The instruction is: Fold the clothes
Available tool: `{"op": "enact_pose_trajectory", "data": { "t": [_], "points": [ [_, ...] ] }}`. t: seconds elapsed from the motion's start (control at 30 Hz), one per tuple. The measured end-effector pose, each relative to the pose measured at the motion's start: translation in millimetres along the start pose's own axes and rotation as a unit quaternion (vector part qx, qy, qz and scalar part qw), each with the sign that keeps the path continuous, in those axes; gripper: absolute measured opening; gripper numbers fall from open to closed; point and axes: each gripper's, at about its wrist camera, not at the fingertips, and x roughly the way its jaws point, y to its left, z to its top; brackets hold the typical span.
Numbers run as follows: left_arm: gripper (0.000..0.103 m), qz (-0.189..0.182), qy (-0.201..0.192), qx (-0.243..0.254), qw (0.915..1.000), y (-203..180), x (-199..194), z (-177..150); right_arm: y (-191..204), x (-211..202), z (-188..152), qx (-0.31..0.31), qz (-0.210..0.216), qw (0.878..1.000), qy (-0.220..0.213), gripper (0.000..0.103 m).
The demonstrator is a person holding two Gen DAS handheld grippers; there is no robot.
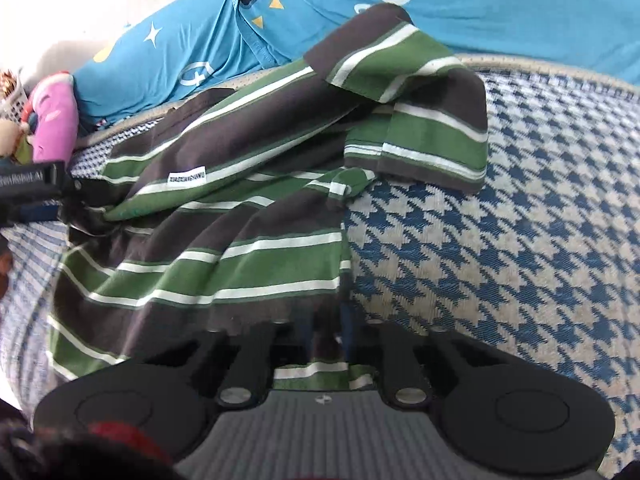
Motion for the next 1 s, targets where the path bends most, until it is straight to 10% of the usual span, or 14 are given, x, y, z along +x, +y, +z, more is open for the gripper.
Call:
{"op": "enact_pose_trajectory", "data": {
  "t": [0.63, 1.0],
  "points": [
    [0.103, 0.022, -0.012, -0.011, 0.9996, 59.9, -34.2, -42.2, -31.1, -95.2, -21.3, 0.133, -0.178, 0.965, -0.137, 0.005],
    [0.103, 0.019, 0.005, -0.013, 0.9997, 69.3, -41.7, -79.2, 5.9, -88.4, -36.4, 0.096, -0.099, 0.983, -0.124, 0.005]
  ]
}}
